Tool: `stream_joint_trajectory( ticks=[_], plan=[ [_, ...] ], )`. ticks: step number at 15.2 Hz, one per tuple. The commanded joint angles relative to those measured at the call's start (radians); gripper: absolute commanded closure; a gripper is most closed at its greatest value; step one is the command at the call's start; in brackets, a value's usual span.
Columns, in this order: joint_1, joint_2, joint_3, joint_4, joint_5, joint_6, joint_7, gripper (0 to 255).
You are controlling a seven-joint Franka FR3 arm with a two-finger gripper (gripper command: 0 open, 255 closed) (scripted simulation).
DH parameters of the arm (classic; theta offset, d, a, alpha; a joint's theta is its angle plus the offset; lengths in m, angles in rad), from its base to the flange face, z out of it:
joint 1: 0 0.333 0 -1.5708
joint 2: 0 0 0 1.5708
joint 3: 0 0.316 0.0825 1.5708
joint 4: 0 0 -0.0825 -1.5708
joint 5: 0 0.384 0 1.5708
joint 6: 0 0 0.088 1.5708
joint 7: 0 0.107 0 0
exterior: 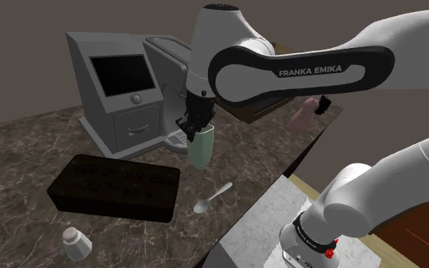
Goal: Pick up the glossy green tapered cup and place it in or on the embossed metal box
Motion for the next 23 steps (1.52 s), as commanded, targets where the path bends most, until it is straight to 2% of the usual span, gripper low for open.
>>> stream_joint_trajectory(
  ticks=[1, 11, 18, 23],
  plan=[
    [0.000, -0.004, -0.001, 0.026, 0.000, -0.030, 0.001, 255],
    [-0.003, -0.016, -0.013, 0.143, -0.001, -0.158, -0.003, 255],
    [0.026, 0.224, 0.110, 0.432, -0.102, -0.230, 0.187, 255],
    [0.099, 0.441, 0.177, 0.697, -0.229, -0.322, 0.330, 255]
  ],
)
